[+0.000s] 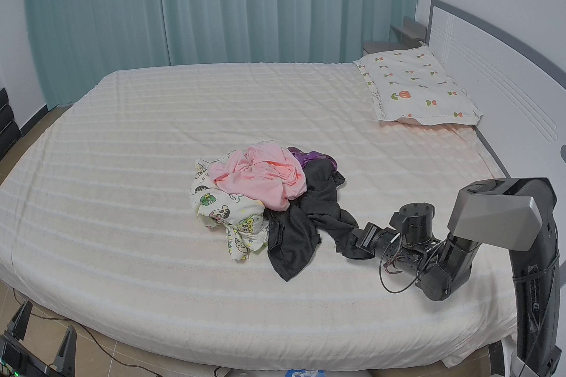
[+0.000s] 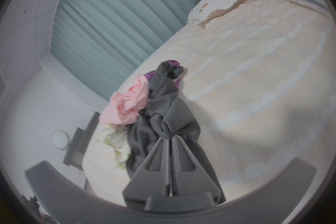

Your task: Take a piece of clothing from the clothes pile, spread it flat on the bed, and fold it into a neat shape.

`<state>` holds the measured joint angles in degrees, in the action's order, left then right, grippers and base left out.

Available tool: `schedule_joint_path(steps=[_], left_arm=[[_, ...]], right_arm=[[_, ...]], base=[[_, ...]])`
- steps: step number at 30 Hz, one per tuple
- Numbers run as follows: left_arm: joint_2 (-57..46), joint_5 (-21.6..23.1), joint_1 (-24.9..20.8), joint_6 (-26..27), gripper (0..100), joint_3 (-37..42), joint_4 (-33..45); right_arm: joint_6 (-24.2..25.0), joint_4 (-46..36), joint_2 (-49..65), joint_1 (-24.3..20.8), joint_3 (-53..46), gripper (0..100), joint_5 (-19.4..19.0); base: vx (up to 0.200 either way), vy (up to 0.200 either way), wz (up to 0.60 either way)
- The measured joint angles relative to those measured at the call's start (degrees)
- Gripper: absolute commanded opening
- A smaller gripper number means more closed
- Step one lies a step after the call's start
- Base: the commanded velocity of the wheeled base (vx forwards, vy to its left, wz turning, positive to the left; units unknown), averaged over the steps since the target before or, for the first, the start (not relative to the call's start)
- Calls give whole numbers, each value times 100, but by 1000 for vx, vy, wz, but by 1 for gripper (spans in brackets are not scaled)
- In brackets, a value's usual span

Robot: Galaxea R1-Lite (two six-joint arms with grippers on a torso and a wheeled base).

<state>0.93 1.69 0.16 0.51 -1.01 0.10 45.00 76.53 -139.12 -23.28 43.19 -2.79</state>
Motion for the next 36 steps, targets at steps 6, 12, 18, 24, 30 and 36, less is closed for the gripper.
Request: schedule_joint_path(steps=[6,12,18,24,30,36], left_arm=[[76,51,2,-502,100,-468,-332],[883,306,5,-573,100,-1040,-447],[2324,477,-258,-581,100,-1189,-729],[3923,506,-795,-913,100,-1265,-1214],[5700,422,-1391,-1614,100,-1525,-1805],[7431,321,-1907,-2271,100,-2041,-2241]], right_arm=[[224,467,183,11,-391,0,-98],[354,656,238,-33,-544,0,-133],[408,827,229,-88,-638,0,-150],[429,935,179,-129,-678,0,-152],[408,976,150,-151,-695,0,-155],[293,1018,155,-160,-750,0,-152]], base=[[0,0,0],[0,0,0],[0,0,0],[0,0,0],[0,0,0],[0,0,0]])
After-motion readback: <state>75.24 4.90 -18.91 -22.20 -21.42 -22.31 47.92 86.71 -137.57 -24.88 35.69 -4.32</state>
